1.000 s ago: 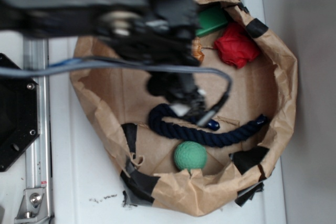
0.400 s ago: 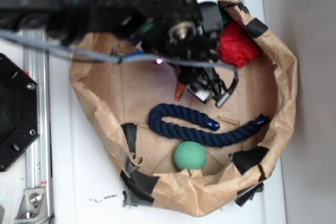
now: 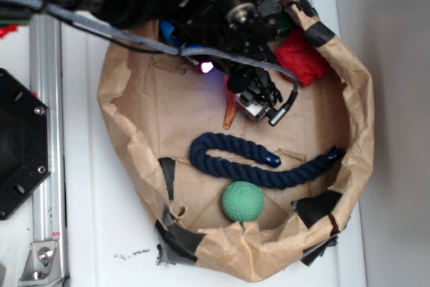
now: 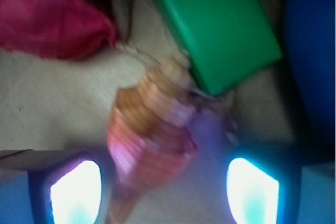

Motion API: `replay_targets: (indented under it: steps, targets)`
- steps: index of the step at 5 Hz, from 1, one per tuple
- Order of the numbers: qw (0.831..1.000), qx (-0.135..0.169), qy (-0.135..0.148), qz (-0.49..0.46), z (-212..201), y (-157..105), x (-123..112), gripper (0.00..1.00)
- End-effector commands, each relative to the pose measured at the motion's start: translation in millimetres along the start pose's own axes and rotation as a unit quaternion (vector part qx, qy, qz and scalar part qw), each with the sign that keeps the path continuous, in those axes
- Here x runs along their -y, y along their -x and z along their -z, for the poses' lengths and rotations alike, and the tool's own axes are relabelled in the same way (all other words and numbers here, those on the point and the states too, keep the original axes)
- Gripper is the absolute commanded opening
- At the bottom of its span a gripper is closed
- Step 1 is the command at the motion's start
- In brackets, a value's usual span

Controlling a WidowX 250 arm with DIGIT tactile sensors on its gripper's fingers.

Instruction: Grab the shell.

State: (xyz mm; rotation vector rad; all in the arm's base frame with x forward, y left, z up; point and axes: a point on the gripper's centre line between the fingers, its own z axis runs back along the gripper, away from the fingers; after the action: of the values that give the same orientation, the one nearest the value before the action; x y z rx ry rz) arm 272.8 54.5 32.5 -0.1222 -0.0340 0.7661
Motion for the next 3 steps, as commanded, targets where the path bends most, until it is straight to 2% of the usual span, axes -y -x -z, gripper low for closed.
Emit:
replay_targets:
  steps: [1, 2, 3]
  targets:
    - [1.000, -0.004, 0.006, 0.002, 2.2, 3.3, 8.4, 1.00]
    - [1.000, -0.017, 0.002, 0.003, 9.8, 11.6, 12.5, 1.00]
    - [1.000, 0.002, -0.007, 0.010, 7.2, 3.2, 15.3, 1.00]
